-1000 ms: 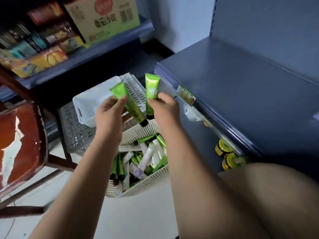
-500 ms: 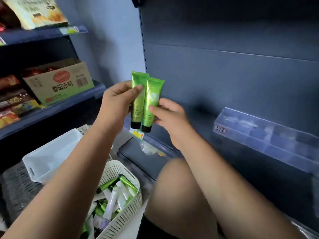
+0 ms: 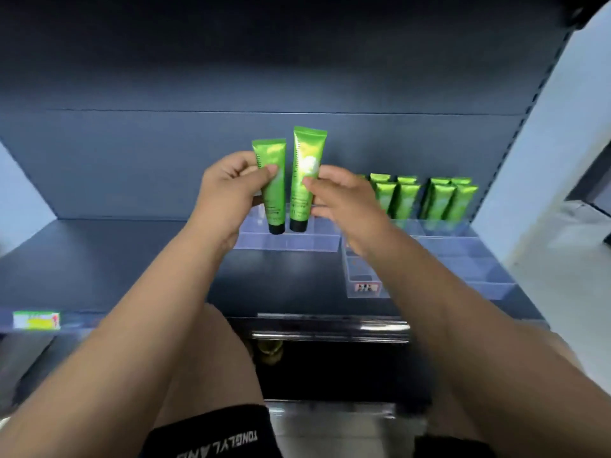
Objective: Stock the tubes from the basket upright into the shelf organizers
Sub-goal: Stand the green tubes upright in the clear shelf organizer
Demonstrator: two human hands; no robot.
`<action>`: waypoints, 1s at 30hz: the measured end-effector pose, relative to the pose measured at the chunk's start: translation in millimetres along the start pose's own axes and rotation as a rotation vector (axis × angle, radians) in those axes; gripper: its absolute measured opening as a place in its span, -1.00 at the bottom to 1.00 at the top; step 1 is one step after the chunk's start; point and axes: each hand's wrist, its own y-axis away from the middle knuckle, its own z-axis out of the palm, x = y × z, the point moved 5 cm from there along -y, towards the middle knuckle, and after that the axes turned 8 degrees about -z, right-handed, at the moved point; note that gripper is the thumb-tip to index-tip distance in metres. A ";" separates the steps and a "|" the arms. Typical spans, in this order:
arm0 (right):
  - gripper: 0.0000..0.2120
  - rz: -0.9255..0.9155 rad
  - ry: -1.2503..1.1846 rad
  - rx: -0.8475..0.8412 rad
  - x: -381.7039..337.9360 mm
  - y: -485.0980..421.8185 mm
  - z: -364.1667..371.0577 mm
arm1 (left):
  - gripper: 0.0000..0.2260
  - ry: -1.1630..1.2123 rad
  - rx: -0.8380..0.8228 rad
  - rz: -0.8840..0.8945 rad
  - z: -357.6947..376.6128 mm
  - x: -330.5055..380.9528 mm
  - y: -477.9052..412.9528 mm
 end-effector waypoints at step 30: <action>-0.68 -0.172 0.280 0.464 89.0 -58.5 -191.5 | -0.69 -0.053 0.052 0.110 121.7 -160.9 -111.9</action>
